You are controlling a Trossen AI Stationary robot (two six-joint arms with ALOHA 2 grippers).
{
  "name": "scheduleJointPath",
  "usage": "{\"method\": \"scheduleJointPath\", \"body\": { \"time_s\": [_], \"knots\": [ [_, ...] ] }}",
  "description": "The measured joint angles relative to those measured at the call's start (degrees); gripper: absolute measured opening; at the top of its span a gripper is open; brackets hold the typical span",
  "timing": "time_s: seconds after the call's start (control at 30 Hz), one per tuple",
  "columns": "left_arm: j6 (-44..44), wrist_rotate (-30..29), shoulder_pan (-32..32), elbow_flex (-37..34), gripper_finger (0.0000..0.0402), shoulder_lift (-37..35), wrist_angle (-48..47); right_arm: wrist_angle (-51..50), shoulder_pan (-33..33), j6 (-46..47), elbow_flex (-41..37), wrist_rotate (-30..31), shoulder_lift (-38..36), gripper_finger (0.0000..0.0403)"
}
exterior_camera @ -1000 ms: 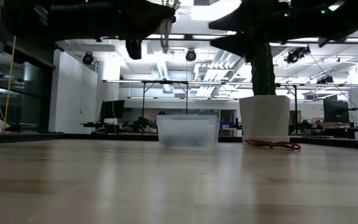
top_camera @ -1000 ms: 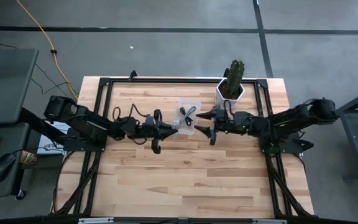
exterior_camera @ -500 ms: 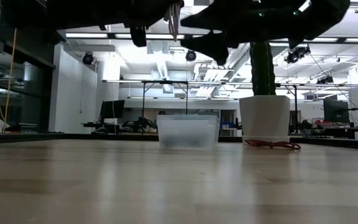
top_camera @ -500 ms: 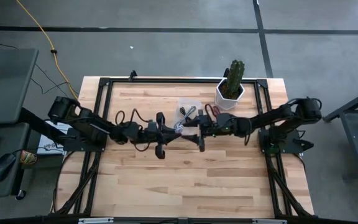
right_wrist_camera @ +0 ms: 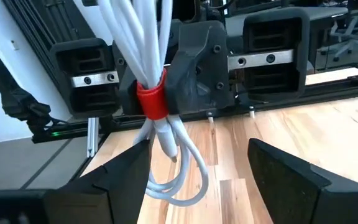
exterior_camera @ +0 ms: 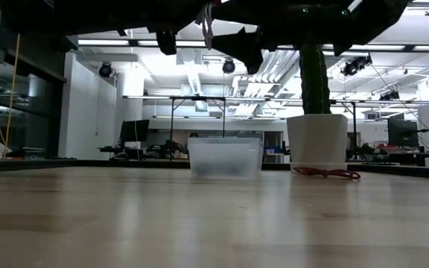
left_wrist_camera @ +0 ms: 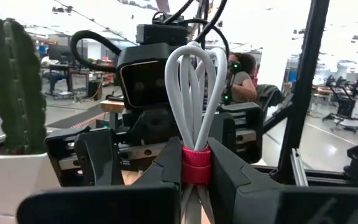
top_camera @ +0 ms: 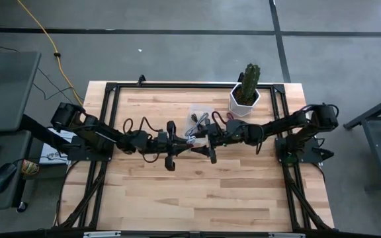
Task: Pick and place USB-C Cables
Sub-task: Put the white charger cable into the transparent bin
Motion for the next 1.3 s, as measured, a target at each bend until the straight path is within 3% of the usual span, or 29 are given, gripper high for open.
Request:
{"method": "scheduleJointPath", "body": {
  "time_s": [0.3,0.53,0.77,1.07,1.3],
  "knots": [
    [2.4,0.5,0.1,-0.1,0.0021,-0.4,-3.4,-9.7,-0.5,-0.1,0.1,1.8,-4.3,0.0261],
    [2.9,-3.7,0.1,-0.1,0.0021,-0.6,-3.9,-8.4,1.3,-1.1,0.1,0.5,-5.2,0.0261],
    [2.7,-4.0,-0.3,-0.1,0.0021,-0.6,-3.2,-7.5,2.2,-1.1,0.1,9.7,-4.9,0.0261],
    [0.4,-2.2,-0.3,1.4,0.0021,0.2,-3.2,-5.7,2.2,-1.0,0.1,6.6,-4.7,0.0261],
    [0.1,-1.7,-0.4,5.1,0.0021,5.1,-3.5,-4.1,2.2,0.0,0.0,4.1,-3.0,0.0261]
  ]
}}
